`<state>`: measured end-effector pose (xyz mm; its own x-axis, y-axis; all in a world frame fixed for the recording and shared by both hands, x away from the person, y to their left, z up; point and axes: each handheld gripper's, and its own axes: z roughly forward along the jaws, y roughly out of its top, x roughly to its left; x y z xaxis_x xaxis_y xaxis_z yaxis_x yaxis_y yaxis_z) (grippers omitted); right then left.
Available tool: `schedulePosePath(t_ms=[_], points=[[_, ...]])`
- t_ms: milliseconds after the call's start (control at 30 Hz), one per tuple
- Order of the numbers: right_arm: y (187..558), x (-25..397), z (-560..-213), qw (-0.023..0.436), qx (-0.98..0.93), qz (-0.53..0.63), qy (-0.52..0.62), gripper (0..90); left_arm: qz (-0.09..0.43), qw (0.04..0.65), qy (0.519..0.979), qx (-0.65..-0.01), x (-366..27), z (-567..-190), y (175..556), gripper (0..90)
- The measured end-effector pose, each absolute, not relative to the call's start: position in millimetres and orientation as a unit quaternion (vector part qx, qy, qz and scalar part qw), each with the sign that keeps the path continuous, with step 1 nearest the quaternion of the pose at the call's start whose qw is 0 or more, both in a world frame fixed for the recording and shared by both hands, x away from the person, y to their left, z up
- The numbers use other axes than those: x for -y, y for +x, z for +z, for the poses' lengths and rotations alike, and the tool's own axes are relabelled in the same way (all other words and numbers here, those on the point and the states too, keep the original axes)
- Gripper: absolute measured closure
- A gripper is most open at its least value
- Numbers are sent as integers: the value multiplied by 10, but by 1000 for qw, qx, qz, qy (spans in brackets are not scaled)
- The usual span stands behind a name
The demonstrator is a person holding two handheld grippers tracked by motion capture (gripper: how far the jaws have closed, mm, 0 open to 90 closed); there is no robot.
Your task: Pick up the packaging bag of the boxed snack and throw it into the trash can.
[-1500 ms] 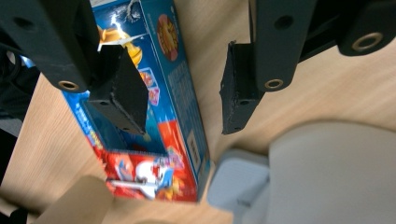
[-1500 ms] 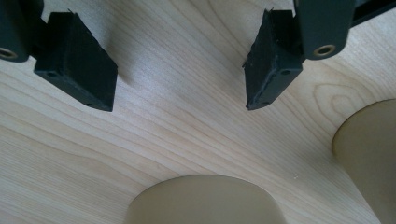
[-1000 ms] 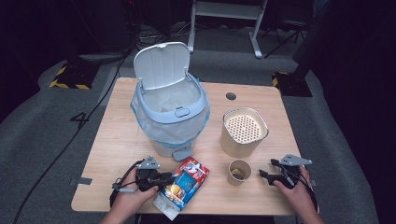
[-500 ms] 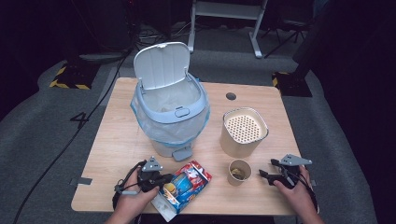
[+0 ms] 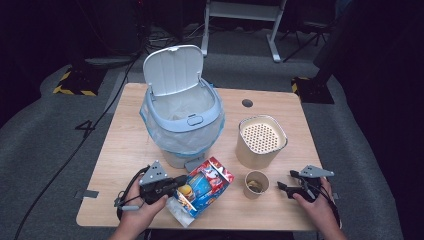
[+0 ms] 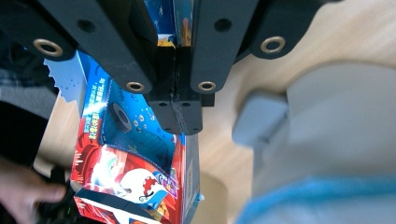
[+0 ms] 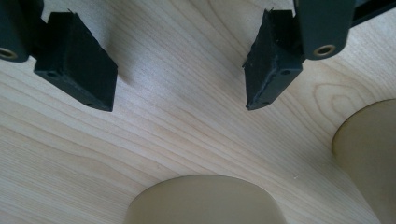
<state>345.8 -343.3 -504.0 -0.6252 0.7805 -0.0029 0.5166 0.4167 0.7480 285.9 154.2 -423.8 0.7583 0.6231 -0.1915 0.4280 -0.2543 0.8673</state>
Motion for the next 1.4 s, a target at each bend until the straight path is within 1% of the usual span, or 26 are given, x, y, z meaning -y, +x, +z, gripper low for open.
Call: schedulePosePath(t_ms=[167, 600, 767, 800, 1067, 1400], points=[[3458, 3433, -5040, 179, -822, 369, 395, 257, 122, 537, 769, -325, -1566, -4061, 2847, 893], [3458, 3433, -5040, 179, -822, 369, 395, 257, 150, 582, 739, -304, -1583, -3699, 2895, 893], [3457, 3432, -5040, 178, -822, 369, 395, 257, 163, 596, 730, -292, -1579, -3507, 2926, 892], [3458, 3433, -5040, 179, -822, 369, 394, 257, 167, 602, 726, -288, -1572, -3423, 2939, 892], [3457, 3433, -5040, 178, -822, 369, 394, 257, 190, 606, 720, -277, -1564, -3109, 3017, 892], [3457, 3433, -5040, 178, -822, 369, 395, 257, 201, 619, 708, -275, -1562, -2840, 3086, 892]])
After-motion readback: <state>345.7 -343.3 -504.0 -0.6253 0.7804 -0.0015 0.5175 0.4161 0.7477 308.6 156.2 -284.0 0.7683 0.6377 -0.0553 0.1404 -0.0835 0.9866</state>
